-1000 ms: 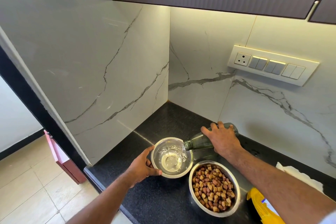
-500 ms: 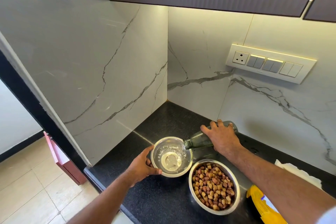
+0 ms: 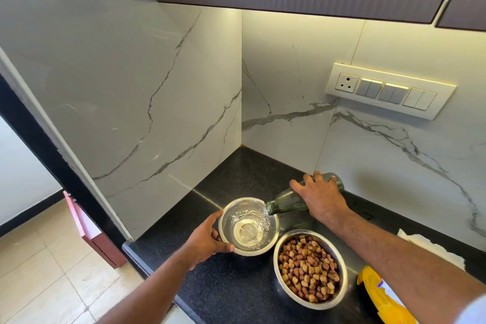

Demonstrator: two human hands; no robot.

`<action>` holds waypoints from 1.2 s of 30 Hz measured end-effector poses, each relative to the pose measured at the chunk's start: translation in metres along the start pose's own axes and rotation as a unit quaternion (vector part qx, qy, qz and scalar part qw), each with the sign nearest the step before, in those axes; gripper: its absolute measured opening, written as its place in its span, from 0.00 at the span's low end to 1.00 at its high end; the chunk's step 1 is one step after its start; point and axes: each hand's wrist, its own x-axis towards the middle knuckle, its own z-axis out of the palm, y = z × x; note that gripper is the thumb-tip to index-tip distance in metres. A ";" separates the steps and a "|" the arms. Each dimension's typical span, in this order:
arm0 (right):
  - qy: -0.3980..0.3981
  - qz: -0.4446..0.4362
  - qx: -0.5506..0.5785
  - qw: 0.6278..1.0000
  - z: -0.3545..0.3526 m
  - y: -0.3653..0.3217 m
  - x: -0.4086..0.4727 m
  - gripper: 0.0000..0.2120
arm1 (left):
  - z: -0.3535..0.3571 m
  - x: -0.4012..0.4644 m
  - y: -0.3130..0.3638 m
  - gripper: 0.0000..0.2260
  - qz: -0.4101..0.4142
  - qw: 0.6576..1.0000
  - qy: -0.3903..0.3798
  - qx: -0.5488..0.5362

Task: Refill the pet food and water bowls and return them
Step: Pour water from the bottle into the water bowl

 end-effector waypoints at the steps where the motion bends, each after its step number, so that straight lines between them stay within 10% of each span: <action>1: 0.000 0.000 -0.001 1.000 0.000 0.000 0.000 0.42 | 0.000 0.000 0.000 0.50 -0.001 1.000 -0.001 0.000; 36: 0.011 0.008 -0.042 0.999 0.002 0.003 0.001 0.44 | 0.001 0.005 -0.006 0.49 0.004 1.000 0.000 0.001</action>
